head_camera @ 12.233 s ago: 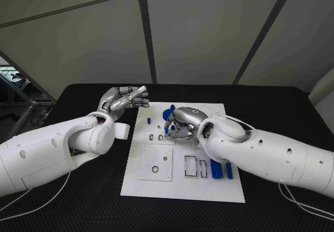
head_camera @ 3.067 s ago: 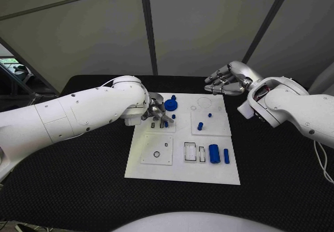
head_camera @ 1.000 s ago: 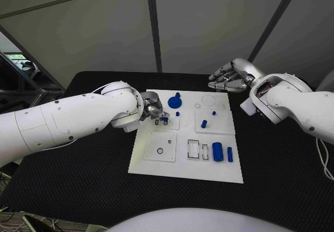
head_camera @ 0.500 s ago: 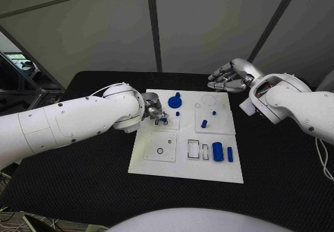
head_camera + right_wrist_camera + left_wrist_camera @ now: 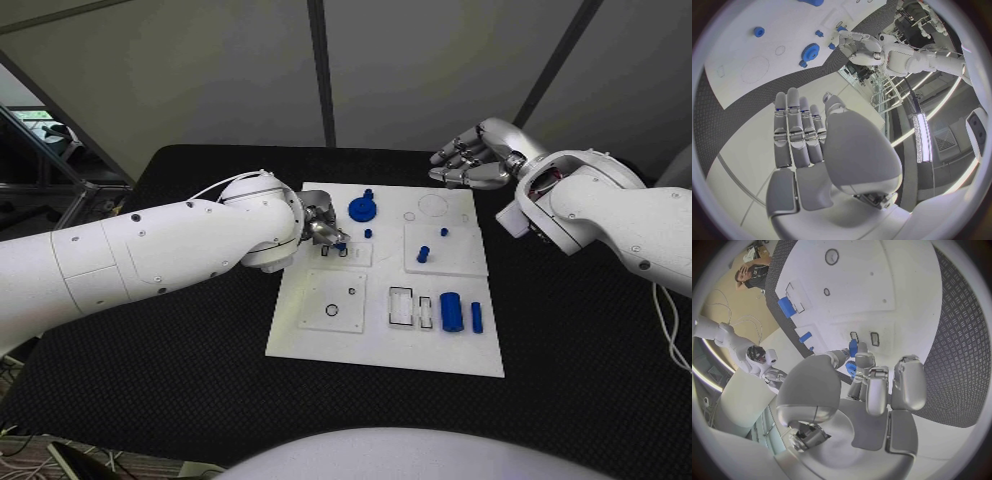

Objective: Assemble the parts on the task board

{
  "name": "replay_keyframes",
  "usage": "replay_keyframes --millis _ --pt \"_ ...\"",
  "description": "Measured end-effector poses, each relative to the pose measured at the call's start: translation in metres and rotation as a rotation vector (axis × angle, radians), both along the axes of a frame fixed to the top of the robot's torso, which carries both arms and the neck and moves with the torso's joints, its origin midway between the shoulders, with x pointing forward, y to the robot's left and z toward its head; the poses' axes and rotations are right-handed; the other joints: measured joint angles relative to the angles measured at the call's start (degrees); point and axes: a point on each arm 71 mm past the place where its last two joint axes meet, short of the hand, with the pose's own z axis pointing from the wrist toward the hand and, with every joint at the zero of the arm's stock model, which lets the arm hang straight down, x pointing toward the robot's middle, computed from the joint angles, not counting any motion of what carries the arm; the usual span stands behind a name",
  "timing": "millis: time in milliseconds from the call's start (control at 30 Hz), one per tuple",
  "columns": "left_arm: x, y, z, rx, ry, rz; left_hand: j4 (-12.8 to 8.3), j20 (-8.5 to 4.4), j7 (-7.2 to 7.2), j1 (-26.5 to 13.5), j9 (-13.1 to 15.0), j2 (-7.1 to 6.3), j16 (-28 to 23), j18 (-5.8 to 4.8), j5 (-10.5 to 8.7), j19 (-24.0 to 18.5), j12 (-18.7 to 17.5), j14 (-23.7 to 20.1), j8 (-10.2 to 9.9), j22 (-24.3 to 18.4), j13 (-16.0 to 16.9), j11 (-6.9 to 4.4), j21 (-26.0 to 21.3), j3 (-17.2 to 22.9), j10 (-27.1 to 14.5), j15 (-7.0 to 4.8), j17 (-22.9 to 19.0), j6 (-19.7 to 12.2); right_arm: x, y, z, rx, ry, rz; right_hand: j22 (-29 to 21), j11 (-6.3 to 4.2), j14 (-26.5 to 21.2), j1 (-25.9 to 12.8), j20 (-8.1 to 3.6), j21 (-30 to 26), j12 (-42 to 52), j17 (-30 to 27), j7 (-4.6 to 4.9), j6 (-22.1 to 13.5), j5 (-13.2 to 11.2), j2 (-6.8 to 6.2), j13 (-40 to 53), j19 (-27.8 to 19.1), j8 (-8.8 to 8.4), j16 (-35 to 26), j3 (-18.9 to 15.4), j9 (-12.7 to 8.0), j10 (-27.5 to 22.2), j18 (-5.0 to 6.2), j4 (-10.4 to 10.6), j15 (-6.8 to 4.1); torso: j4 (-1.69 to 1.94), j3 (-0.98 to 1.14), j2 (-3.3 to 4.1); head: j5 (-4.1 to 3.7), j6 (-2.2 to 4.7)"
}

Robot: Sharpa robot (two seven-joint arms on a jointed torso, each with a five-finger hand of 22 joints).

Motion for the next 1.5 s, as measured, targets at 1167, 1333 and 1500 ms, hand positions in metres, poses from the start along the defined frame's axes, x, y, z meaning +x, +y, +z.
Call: replay_keyframes --millis 1167,1333,1500 --pt "-0.0006 -0.0042 -0.0026 0.033 0.014 -0.030 -1.83 -0.42 -0.72 -2.56 0.77 -1.50 0.00 0.00 0.31 0.41 1.27 0.08 1.17 0.57 1.44 -0.63 0.21 2.14 1.22 -0.31 0.00 0.95 -0.0016 0.0045 0.0004 0.001 0.002 0.016 -0.05 0.00 0.00 0.00 0.00 -0.22 0.00 -0.04 0.00 0.00 0.23 0.00 -0.09 0.00 0.00 0.00 -0.01 0.00 0.00 0.00 -0.01 0.00 0.00 -0.03 -0.03 -0.42 -0.41" --pt "-0.0012 -0.0051 -0.0039 0.038 0.021 -0.037 -1.93 -0.41 -0.71 -2.86 0.79 -1.80 0.00 0.00 0.30 0.41 1.27 -0.02 1.40 0.60 1.53 -0.91 0.44 2.22 1.50 -0.41 0.00 0.96 -0.0017 0.0045 0.0003 0.001 0.002 0.017 -0.05 0.00 0.00 -0.11 0.00 -0.21 0.00 -0.04 0.00 0.00 0.23 0.11 -0.09 0.00 0.00 0.00 -0.01 0.00 0.00 0.00 -0.01 0.00 0.00 -0.03 -0.03 -0.43 -0.52" --pt "-0.0015 -0.0053 -0.0040 0.042 0.025 -0.042 -3.41 -0.57 -0.83 -3.78 0.85 -2.28 -0.01 0.00 0.28 0.57 1.56 0.15 1.38 0.60 1.83 -0.92 0.44 2.91 1.91 -0.58 0.00 1.24 -0.0016 0.0045 0.0002 0.000 0.003 0.017 -0.04 0.00 0.00 -0.24 0.00 -0.22 0.00 -0.04 0.00 0.00 0.23 0.24 -0.09 0.00 0.00 0.00 -0.01 0.00 0.00 0.01 -0.01 0.00 0.00 -0.03 -0.03 -0.43 -0.42"
